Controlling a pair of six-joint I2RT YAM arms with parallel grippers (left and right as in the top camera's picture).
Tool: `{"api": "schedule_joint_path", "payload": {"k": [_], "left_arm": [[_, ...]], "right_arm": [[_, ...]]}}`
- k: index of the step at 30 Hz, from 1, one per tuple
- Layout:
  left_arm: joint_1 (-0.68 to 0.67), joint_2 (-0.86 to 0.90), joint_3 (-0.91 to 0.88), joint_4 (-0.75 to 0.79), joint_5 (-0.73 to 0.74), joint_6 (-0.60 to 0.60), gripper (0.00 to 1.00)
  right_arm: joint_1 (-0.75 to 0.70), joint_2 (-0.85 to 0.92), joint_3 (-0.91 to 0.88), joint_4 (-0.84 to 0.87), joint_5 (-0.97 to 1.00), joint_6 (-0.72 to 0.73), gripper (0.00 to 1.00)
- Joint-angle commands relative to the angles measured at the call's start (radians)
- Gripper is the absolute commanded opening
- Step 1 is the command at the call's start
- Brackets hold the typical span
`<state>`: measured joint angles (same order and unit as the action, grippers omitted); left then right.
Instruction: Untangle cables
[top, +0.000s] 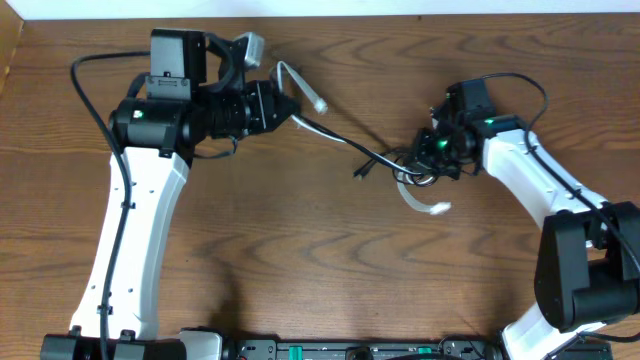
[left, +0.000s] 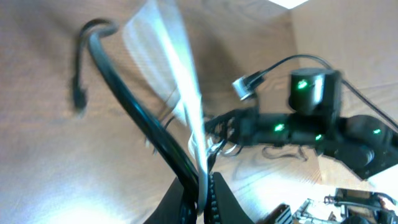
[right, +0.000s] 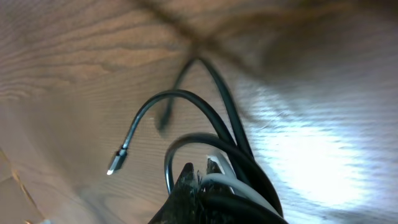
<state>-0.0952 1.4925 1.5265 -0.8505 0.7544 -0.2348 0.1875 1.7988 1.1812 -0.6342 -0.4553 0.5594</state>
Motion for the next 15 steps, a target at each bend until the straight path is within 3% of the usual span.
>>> {"api": "schedule_joint_path", "payload": {"k": [1,7,11,15], "left_arm": [[0.031,-0.035,0.016,-0.043,-0.117,0.024,0.07],[0.031,-0.034,0.013,-0.152,-0.245,0.066,0.07],[0.03,-0.033,-0.018,-0.17,-0.272,0.08,0.07],[0.008,-0.024,-0.043,-0.171,-0.272,0.081,0.08]], "right_arm": [[-0.083,-0.013,-0.003,-0.01,0.024,-0.154,0.01],[-0.182,-0.1,-0.003,0.002,-0.061,-0.191,0.01],[-0.252,-0.22,-0.003,0.077,-0.496,-0.328,0.01],[-0.265,-0.278,-0.003,0.085,-0.52,-0.254,0.01]]}}
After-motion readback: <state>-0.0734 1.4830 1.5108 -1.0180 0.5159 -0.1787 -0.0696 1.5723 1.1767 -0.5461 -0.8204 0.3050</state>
